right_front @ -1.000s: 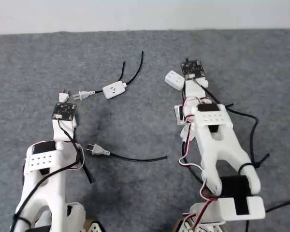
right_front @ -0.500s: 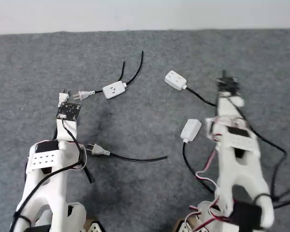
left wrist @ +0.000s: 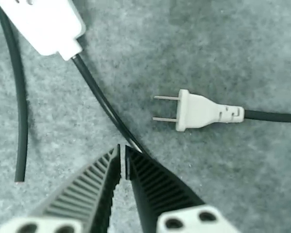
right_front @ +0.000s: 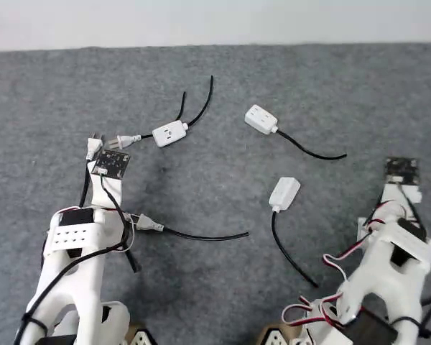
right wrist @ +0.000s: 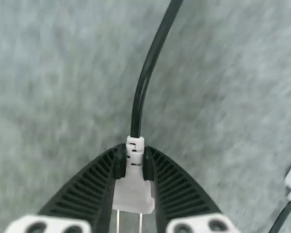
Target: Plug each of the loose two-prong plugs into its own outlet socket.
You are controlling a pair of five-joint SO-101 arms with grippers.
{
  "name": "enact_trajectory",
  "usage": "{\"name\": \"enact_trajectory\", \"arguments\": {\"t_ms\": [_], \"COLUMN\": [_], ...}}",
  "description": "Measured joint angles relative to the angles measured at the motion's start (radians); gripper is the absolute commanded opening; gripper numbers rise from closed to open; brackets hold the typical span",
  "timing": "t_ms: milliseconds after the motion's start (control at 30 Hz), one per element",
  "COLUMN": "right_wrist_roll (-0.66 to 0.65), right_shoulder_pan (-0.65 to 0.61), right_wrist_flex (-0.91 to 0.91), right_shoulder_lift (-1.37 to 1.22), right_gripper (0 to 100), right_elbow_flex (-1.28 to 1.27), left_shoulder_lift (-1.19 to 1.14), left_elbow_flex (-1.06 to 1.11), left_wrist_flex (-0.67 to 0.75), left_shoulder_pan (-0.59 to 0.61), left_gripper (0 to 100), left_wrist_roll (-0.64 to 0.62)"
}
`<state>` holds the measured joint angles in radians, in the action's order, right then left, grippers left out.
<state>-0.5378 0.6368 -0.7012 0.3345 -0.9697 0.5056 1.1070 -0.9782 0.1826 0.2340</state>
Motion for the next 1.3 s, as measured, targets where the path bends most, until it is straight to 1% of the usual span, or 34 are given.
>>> {"name": "enact_trajectory", "arguments": {"t_ms": [133,167,333,533,700,733,800,1000,1100,1200,1300], "right_wrist_roll": [-0.054,-0.06,-0.066,-0.072,-0.072,-0.072,-0.072,-0.072,-0.074,-0.069,-0.037], "right_shoulder_pan": [0.035,0.043,0.061,0.064,0.063,0.057,0.041,0.031,0.031,0.021,-0.003], "right_wrist_flex": [-0.04,-0.04,-0.058,-0.183,-0.19,-0.19,-0.189,-0.16,-0.196,-0.284,-0.379], "right_shoulder_lift": [-0.014,-0.032,-0.15,-0.199,-0.206,-0.213,-0.242,-0.327,-0.35,-0.33,-0.239], "right_gripper": [13.0,14.1,9.9,9.1,8.8,7.6,0.9,0.8,0.8,0.8,0.8], "right_elbow_flex": [0.0,0.0,0.063,0.164,0.183,0.183,0.187,0.242,0.284,0.338,0.396], "left_shoulder_lift": [0.0,0.0,0.0,0.0,0.0,0.0,0.0,-0.005,-0.005,-0.037,-0.146], "left_elbow_flex": [0.0,0.0,0.0,0.0,0.0,0.0,0.0,0.0,0.0,-0.006,-0.074], "left_wrist_flex": [0.0,0.0,0.0,0.0,0.0,0.0,0.0,0.0,0.0,-0.021,-0.04], "left_shoulder_pan": [0.003,0.003,0.003,0.003,0.003,0.003,0.003,0.003,0.0,-0.044,-0.117], "left_gripper": [2,2,2,2,2,2,2,1,1,1,1], "left_wrist_roll": [-0.003,-0.003,-0.003,0.015,0.034,0.035,0.035,0.035,0.035,0.035,-0.018]}}
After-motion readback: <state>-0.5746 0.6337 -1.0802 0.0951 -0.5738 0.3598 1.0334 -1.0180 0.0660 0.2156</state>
